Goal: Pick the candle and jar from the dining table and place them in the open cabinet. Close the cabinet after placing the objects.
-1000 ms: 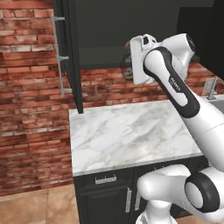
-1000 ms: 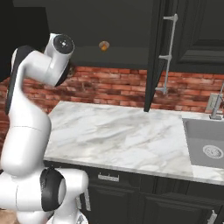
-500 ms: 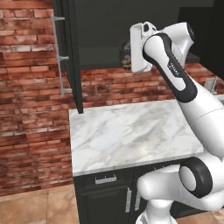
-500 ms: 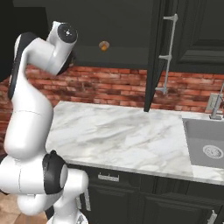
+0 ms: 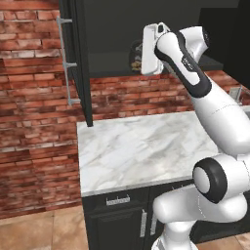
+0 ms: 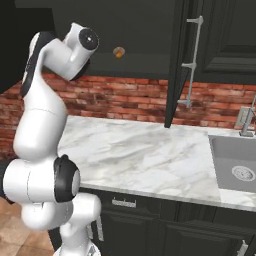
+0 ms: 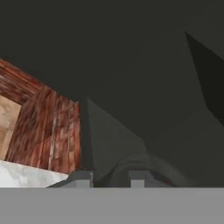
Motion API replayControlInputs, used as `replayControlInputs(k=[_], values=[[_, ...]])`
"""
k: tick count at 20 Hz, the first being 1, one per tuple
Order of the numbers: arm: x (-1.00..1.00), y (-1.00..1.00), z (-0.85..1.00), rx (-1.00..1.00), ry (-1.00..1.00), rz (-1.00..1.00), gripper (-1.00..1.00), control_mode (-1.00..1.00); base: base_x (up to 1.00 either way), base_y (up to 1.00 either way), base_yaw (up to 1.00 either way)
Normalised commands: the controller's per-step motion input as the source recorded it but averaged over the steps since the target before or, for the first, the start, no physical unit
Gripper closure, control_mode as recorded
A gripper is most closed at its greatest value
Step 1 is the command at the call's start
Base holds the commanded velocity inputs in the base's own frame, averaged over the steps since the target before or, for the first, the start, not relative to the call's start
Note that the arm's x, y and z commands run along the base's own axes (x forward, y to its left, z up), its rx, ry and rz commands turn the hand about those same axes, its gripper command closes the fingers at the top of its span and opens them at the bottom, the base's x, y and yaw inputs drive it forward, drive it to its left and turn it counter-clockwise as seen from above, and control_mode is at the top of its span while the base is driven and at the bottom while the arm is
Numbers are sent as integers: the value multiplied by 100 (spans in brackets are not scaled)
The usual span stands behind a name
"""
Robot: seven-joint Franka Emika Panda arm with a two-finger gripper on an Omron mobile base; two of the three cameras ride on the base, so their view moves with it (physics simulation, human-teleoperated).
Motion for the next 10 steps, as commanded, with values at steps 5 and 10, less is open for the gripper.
replayControlInputs(k=[5,10], values=[[58,0,-2,11,0,0,100,-100,0,0,0],[58,0,-14,10,0,0,100,-100,0,0,0]])
